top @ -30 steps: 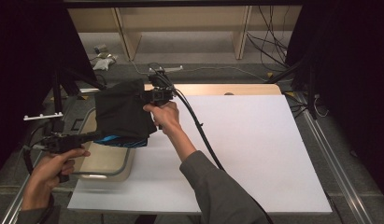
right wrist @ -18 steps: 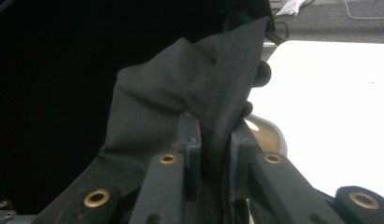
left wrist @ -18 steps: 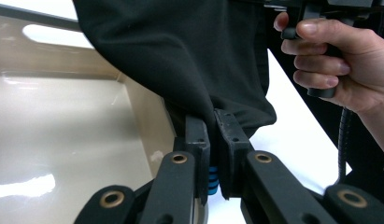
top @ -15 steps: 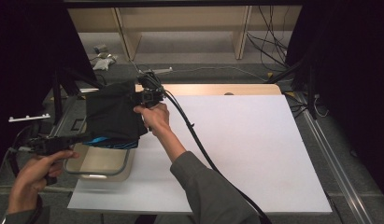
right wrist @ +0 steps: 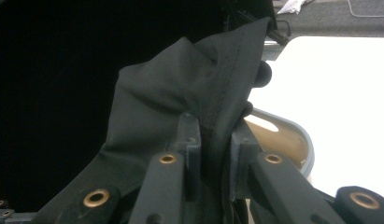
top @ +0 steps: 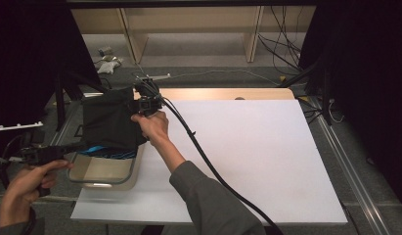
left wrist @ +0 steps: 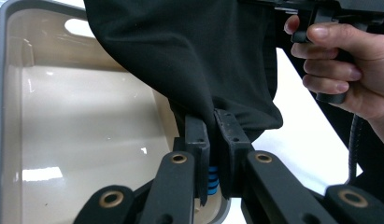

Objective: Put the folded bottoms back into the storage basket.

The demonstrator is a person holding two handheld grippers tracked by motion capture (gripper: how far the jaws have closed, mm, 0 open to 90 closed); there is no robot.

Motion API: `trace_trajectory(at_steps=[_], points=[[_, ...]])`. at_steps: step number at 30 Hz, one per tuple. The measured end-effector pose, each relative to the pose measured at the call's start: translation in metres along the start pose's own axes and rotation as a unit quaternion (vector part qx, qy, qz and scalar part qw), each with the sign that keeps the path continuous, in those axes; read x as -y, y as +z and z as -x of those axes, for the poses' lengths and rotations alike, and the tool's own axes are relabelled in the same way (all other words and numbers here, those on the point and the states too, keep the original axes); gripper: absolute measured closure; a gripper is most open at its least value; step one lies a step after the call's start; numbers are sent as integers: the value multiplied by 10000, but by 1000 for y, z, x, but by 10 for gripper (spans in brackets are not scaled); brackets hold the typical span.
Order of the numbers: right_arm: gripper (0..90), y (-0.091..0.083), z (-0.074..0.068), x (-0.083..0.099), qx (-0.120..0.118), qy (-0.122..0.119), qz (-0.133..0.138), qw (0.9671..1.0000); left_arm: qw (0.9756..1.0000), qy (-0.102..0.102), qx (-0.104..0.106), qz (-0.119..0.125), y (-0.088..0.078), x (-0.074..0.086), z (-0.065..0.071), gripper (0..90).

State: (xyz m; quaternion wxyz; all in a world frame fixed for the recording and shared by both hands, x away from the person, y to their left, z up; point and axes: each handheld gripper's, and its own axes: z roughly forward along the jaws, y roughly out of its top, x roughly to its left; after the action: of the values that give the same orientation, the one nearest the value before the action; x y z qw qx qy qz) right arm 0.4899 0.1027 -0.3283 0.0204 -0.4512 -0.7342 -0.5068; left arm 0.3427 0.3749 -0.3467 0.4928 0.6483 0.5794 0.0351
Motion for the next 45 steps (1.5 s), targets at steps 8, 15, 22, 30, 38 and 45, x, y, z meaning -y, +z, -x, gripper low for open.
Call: trace_trajectory(at_steps=[8,15,22,30,38,45], points=[[790,6,-4,5,84,52,7,10000,9998,-111,-136,-77,0,3,-10,842],[787,11,-6,9,97,82,-11,9999,9995,-183,-232,-58,-2,4,-15,842],[787,18,-8,13,136,75,-20,9999,9991,-278,-311,-83,-1,6,-22,842],[786,22,-11,17,156,82,-64,9998,9986,-317,-413,-126,-2,8,-26,842],[785,25,-12,21,185,68,-99,9998,9981,-381,-466,-144,-1,9,-31,842],[785,28,-12,23,200,98,-111,9997,9976,-437,-496,-198,0,11,-36,841]])
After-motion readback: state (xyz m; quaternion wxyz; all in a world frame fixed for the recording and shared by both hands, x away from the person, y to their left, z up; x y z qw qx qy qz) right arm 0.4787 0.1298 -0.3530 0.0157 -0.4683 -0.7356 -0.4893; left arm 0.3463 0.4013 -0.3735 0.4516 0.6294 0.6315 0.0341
